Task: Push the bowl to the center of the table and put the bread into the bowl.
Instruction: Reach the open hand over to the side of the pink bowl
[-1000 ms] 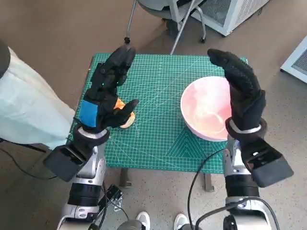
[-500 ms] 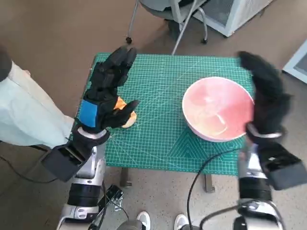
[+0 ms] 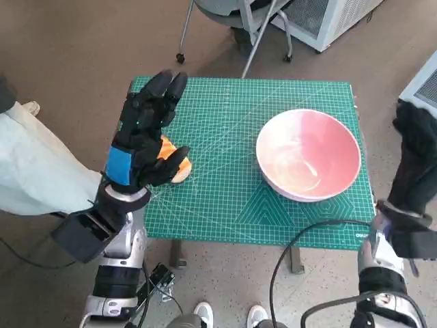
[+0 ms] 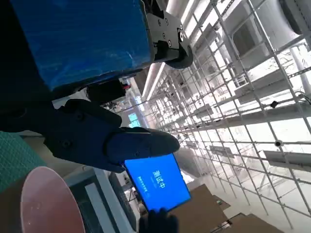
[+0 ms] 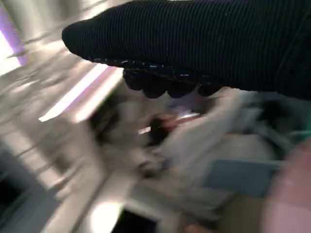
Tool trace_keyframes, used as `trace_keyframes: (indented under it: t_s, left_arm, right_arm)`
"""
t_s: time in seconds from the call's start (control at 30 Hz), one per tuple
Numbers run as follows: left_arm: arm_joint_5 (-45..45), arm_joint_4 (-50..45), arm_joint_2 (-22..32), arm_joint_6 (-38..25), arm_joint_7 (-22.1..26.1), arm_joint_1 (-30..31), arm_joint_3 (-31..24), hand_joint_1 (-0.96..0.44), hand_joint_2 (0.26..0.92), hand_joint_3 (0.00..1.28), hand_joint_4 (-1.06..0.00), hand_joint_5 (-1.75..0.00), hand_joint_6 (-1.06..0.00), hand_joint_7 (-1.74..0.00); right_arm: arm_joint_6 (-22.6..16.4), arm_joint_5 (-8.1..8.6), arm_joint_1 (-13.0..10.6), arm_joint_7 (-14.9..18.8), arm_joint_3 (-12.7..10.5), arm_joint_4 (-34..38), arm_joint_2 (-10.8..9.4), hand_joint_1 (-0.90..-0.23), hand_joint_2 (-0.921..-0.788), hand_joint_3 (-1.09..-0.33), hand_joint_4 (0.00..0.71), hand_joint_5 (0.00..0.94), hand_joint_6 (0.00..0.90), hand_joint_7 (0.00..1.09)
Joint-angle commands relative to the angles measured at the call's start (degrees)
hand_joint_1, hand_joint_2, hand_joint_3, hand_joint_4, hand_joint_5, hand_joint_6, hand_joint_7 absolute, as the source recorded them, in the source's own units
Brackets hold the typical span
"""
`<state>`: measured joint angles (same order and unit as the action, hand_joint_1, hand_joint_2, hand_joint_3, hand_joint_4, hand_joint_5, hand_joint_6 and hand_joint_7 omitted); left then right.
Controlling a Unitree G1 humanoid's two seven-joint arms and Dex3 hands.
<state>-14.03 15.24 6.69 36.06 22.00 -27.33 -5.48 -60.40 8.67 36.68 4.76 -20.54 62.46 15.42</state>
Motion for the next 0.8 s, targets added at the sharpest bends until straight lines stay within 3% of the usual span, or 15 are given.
trace_keyframes:
  t_s: [0.03, 0.3, 0.43, 0.63, 0.7, 0.8]
  left_arm:
    - [-0.29, -0.08, 0.45, 0.22, 0.35, 0.55, -0.20, -0.53, 0.921, 0.33, -0.29, 0.00, -0.12, -0.49]
    - [0.31, -0.50, 0.98, 0.34, 0.27, 0.82, -0.40, -0.53, 0.921, 0.32, -0.29, 0.00, -0.13, -0.48]
    - [0.12, -1.02, 1.42, 0.22, 0.31, 1.21, -0.65, -0.53, 0.921, 0.32, -0.29, 0.00, -0.14, -0.47]
    - [0.32, -1.51, 2.01, 0.38, -0.03, 1.74, -1.03, -0.54, 0.921, 0.32, -0.29, 0.00, -0.15, -0.43]
    - [0.19, -1.59, 2.22, 0.31, -0.09, 1.85, -1.21, -0.54, 0.921, 0.32, -0.30, 0.00, -0.16, -0.42]
    - [-0.08, -2.04, 2.44, 0.14, -0.09, 2.32, -1.39, -0.54, 0.921, 0.32, -0.30, 0.00, -0.16, -0.41]
  right_arm:
    - [4.68, -0.34, -0.55, -2.56, -0.41, 6.28, -0.67, -0.486, -0.921, -0.874, 0.281, 0.001, 0.001, 0.69]
    - [12.34, 1.44, 2.54, -2.75, -1.43, 10.31, -2.92, -0.464, -0.921, -0.860, 0.290, 0.005, 0.050, 0.61]
    - [16.32, 0.72, 4.68, -3.28, -0.98, 11.40, -4.29, -0.441, -0.921, -0.854, 0.303, 0.010, 0.078, 0.61]
    - [21.10, -1.69, 7.22, -5.28, 0.67, 12.56, -4.96, -0.455, -0.921, -0.885, 0.324, 0.016, 0.103, 0.62]
    - [22.27, -1.79, 8.05, -5.59, 0.85, 12.81, -5.33, -0.462, -0.921, -0.897, 0.322, 0.014, 0.103, 0.62]
    - [24.38, -0.55, 9.53, -4.59, -0.18, 13.16, -6.18, -0.475, -0.921, -0.906, 0.314, 0.008, 0.100, 0.61]
